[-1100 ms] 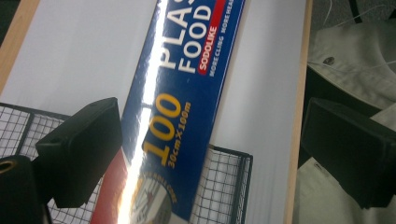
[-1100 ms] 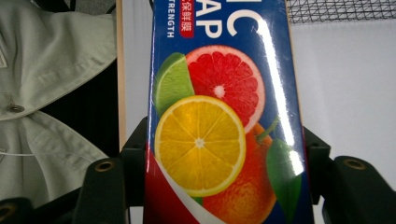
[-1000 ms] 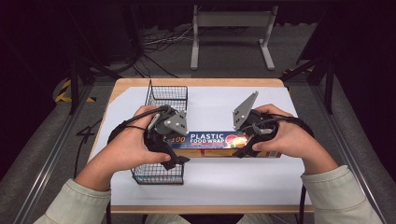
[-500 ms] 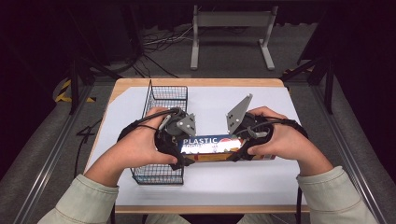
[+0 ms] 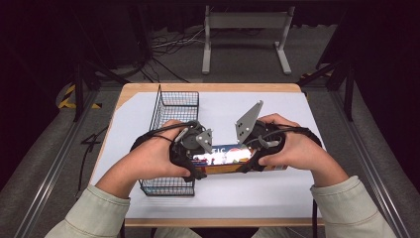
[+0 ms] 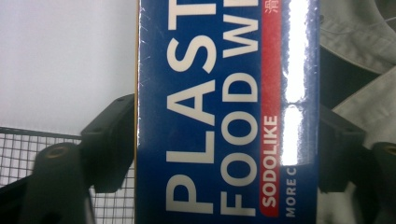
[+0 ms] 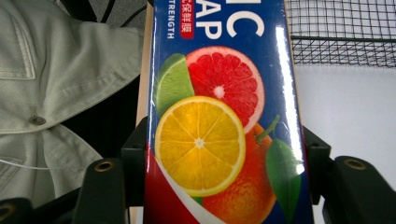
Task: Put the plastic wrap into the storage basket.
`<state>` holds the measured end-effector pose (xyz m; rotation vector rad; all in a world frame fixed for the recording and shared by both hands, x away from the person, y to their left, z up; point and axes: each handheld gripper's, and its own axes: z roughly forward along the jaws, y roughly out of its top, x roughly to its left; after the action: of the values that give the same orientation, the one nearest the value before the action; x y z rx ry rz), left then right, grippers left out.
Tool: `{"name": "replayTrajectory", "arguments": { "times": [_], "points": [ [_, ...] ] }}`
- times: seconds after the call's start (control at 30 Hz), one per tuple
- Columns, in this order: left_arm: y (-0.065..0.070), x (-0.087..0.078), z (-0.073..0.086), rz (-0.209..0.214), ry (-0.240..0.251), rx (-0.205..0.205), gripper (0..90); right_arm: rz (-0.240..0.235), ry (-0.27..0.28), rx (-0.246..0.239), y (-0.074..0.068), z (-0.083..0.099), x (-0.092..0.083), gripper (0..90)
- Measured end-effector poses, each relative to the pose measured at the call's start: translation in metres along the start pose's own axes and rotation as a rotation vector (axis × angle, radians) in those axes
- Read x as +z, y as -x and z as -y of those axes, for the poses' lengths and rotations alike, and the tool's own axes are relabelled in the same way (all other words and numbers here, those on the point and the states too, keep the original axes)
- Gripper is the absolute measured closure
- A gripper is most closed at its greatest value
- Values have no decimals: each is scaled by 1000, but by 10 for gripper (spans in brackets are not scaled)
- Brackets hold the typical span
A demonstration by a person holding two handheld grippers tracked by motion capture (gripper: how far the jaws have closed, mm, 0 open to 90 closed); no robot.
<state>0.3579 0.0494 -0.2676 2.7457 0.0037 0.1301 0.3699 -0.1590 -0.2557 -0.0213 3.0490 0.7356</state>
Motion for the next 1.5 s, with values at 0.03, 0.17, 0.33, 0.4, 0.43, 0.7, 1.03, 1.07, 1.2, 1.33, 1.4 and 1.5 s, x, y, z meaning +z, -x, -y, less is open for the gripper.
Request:
{"name": "replayTrajectory", "arguments": {
  "times": [0.03, 0.17, 0.33, 0.4, 0.43, 0.7, 1.03, 1.07, 1.2, 1.33, 1.4, 1.5],
  "points": [
    [-1, 0, 0, 10, -6, 5, 297, -3, 0, -1, 0, 0, 0, 399],
    [-2, 1, 0, 51, -3, -7, 352, -5, 1, -7, 0, 0, 1, 399],
    [-3, 2, 0, 88, -20, -40, 391, -16, 1, -12, 0, 1, 4, 397],
    [-3, 3, 0, 85, -22, -43, 396, -22, -3, -17, 1, 1, 5, 394],
    [-2, 3, 0, 86, -21, -50, 396, -22, -3, -17, 1, 1, 5, 394],
    [2, 3, -1, 86, -7, -80, 408, -33, 9, -38, 2, 4, 4, 376],
    [2, 0, -1, 71, -24, -122, 409, 78, 109, -43, 2, 12, -12, 78],
    [1, 0, 0, 69, -24, -140, 409, 85, 122, -38, 2, 13, -16, 73],
    [-2, -4, 4, 8, -21, -206, 409, 120, 193, -9, 3, 20, -34, 72],
    [-5, -8, 8, 6, 5, -264, 408, 163, 246, 41, 5, 28, -49, 73],
    [-7, -10, 10, -12, 12, -287, 408, 172, 255, 52, 6, 30, -51, 73],
    [-10, -13, 14, -27, 8, -359, 407, 210, 278, 101, 10, 39, -60, 79]
  ]
}}
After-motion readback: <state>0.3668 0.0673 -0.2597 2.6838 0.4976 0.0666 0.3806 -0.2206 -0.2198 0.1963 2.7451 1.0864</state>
